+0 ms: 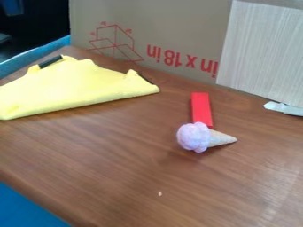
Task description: Unfold the cloth from top left to bottom right
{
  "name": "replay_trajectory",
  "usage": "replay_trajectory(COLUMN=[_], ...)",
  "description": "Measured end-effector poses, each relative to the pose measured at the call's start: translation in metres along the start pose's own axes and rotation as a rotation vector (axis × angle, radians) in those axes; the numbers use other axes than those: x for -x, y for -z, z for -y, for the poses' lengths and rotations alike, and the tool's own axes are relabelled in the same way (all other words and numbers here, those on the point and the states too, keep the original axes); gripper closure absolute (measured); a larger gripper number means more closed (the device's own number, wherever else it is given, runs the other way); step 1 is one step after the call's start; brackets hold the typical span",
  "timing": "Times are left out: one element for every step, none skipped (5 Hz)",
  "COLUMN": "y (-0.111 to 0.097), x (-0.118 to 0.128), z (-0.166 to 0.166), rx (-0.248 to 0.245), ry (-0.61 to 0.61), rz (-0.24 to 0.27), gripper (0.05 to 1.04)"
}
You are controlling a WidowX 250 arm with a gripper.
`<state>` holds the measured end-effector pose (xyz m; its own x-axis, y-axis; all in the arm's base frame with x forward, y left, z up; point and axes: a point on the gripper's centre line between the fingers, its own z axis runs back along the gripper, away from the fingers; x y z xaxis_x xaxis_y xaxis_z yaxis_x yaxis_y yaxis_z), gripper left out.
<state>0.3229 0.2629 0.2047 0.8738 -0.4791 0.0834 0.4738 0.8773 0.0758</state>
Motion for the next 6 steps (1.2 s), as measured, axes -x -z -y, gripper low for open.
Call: replay_trajectory(y=[0.019,0.038,0.047,0.056,0.057,0.094], x=[0.001,-0.001,-0.008,-0.011,-0.017,-0.009], z=[-0.002,-0.015,-0.024,-0.034,-0.037,-0.041], rx=[0.045,0.068,0.090,0.097,0.090,0.106], ry=[-0.009,-0.021,0.006,0.033,0.093,0.127], rz=[-0.019,-0.045,-0.027,-0.020,0.028,0.040], gripper=[0.083,0.083,0.083,0.083,0.083,0.083])
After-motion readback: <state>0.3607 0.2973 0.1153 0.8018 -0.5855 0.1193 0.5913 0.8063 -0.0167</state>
